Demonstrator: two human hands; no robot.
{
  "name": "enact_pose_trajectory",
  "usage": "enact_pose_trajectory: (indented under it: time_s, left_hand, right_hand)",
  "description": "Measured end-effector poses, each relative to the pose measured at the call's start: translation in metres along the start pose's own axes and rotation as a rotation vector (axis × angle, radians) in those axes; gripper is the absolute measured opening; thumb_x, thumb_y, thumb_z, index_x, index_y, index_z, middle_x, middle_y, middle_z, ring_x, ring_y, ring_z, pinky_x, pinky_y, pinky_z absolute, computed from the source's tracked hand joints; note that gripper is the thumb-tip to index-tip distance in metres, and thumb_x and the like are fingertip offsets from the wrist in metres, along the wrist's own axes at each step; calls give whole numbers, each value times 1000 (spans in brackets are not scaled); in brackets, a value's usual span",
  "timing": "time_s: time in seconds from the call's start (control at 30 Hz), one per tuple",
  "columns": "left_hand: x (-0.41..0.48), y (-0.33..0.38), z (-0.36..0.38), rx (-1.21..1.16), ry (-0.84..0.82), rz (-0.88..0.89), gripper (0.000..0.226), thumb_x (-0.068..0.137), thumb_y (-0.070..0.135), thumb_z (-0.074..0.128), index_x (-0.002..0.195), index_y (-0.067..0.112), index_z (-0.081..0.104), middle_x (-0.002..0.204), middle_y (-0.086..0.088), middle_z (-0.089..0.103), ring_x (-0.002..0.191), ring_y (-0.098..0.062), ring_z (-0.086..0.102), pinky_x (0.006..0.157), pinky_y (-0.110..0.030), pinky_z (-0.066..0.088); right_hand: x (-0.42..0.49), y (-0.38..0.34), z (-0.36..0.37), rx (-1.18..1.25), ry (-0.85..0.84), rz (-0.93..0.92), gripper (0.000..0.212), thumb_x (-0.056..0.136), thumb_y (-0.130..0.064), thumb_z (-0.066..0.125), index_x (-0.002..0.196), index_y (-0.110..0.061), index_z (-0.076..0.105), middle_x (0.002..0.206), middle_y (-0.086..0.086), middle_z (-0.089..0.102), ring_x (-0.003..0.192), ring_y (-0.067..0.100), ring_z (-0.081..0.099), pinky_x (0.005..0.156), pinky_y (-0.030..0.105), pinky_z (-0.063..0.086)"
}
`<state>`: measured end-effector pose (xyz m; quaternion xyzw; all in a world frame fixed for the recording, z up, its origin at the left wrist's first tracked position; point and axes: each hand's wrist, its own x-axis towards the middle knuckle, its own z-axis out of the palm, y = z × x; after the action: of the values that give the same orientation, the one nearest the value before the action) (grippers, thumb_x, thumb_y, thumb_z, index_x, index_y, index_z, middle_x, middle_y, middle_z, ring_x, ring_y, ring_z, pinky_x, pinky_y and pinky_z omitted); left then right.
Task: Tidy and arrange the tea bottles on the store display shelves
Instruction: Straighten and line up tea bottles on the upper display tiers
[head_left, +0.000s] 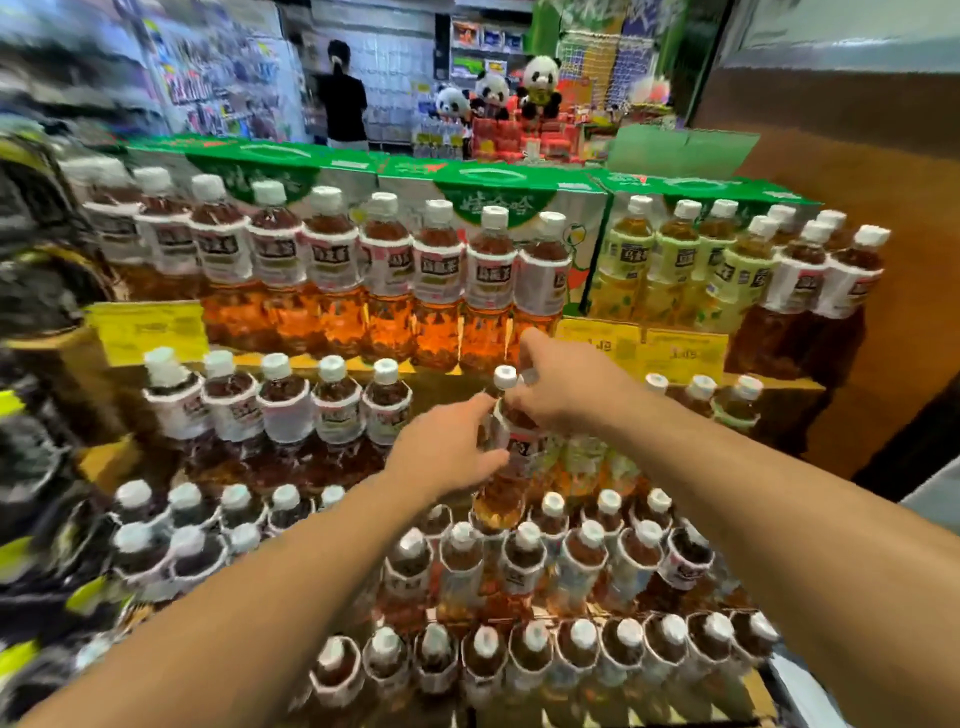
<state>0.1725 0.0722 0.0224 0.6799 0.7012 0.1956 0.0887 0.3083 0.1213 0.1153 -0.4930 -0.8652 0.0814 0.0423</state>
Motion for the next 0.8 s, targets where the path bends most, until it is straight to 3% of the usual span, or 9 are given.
enact_pose_trajectory:
  time_s: [0.1, 0.23, 0.43, 0.63, 0.8]
  left_hand:
    - [-9, -38, -7, -19, 18, -100, 64, 84, 46, 66, 140, 28, 44, 118, -1, 67, 105, -24, 64, 80, -38, 55]
    - [-12, -64, -5, -145, 109, -230, 40, 85, 29, 68, 121, 21, 52, 92, 2, 69, 89, -21, 66, 73, -37, 54]
    - [7, -85, 9, -284, 180, -324, 40, 90, 15, 56, 130, 21, 50, 71, 9, 59, 66, -13, 56, 60, -29, 40]
    - [20, -89, 19, -378, 235, -342, 41, 89, 9, 59, 126, 25, 51, 80, 6, 62, 76, -15, 61, 73, -40, 55]
    - [17, -86, 25, -359, 275, -273, 56, 89, 9, 61, 136, 33, 42, 91, 12, 62, 87, -9, 61, 73, -29, 52]
  right_hand:
    - [21, -35, 18, 7, -15, -21, 29, 90, -38, 62, 106, -20, 45, 101, 9, 61, 90, 31, 58, 68, 36, 46]
    - [47, -62, 41, 26, -42, -18, 27, 90, -35, 62, 103, -21, 43, 92, 6, 58, 82, 29, 56, 62, 34, 44]
    - [85, -71, 55, 33, -17, -27, 27, 94, -33, 60, 109, -19, 43, 97, 10, 59, 86, 31, 58, 65, 36, 46]
    - [104, -68, 62, 61, -8, -57, 25, 95, -30, 60, 109, -18, 42, 95, 9, 59, 86, 31, 59, 67, 40, 52]
    - [110, -64, 72, 66, -35, -45, 28, 95, -31, 61, 111, -18, 42, 91, 7, 59, 84, 29, 60, 66, 40, 54]
